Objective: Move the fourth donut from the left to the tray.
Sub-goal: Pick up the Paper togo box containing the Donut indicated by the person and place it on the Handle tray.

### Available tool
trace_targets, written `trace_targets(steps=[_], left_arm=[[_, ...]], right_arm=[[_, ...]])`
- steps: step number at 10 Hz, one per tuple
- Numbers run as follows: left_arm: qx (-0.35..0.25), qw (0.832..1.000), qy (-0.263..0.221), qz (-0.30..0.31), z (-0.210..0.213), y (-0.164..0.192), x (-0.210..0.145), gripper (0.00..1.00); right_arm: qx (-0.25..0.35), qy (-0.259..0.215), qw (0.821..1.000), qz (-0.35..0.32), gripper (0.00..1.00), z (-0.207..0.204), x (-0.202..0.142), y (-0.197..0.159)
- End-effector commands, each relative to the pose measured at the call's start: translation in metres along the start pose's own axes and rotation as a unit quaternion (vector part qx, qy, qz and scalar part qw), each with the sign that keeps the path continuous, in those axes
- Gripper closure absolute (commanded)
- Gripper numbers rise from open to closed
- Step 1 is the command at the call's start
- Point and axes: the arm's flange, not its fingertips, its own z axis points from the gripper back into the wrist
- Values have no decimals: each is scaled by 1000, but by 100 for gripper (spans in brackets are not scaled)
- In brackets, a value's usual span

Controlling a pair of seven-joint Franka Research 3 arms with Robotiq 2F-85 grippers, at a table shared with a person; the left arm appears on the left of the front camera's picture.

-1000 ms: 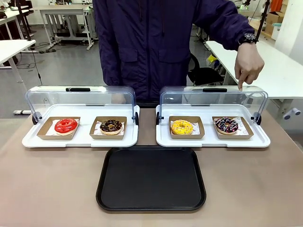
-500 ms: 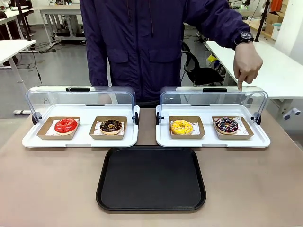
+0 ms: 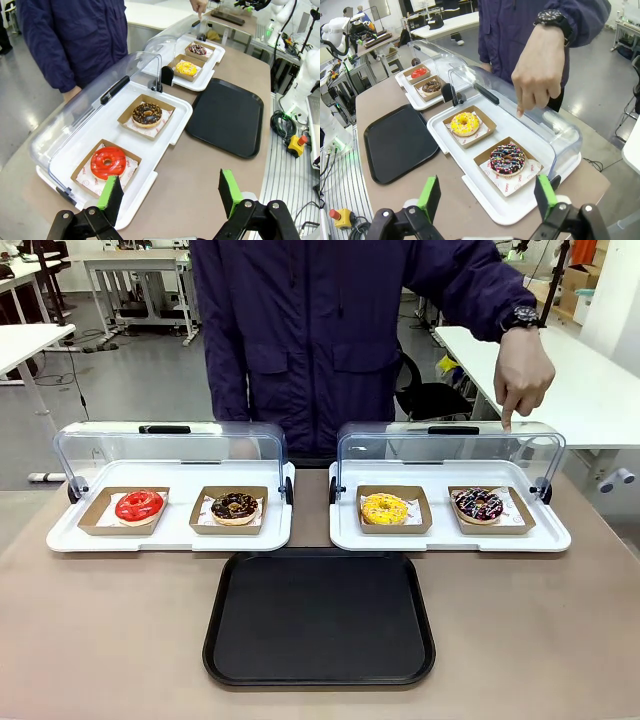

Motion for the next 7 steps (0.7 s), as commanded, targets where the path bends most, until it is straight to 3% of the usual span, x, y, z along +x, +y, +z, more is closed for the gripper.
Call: trace_targets(steps=[1,4,7], left_arm=[[-4,1000,-4,-4,0,0,0,0],[-4,1000,-4,-4,0,0,0,0],[-4,1000,-4,-4,0,0,0,0]], right_arm=[[-4,31,999,28,0,-11,18,7],[-3,149,984,100,0,-57,45,33],[2,256,952,166,0,-99,38,54]])
